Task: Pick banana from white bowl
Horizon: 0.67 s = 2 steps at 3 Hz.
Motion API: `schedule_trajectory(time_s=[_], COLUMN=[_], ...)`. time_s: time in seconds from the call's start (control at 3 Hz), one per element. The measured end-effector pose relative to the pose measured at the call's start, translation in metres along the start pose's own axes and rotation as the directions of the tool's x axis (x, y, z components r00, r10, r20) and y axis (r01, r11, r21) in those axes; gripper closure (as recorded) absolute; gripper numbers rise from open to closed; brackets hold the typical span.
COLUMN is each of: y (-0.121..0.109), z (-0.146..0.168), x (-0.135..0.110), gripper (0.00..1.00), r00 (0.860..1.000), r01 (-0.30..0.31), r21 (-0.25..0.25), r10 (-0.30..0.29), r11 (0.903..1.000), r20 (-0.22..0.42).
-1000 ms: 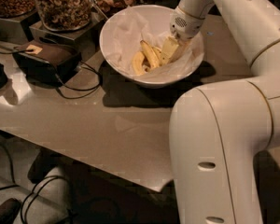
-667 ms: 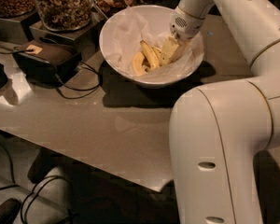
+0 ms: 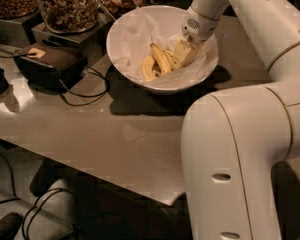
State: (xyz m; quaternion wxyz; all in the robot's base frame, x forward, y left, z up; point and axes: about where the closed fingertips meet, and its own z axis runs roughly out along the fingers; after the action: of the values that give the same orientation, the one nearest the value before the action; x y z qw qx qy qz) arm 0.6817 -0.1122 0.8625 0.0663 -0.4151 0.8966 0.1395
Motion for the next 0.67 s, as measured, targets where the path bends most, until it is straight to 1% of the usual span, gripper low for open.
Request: schedule_trajectory(time_s=[0.33, 0.67], y=[-0.004, 0.002], z=[0.0, -0.021], x=[-0.007, -0.009], gripper=[1.0, 1.0], r00=[1.0, 0.995], r01=[0.002, 0.04], r21=[0.015, 0.052], r10=[-0.002, -0.045], r11=[0.9999, 0.9978], r20=[0.026, 0.087])
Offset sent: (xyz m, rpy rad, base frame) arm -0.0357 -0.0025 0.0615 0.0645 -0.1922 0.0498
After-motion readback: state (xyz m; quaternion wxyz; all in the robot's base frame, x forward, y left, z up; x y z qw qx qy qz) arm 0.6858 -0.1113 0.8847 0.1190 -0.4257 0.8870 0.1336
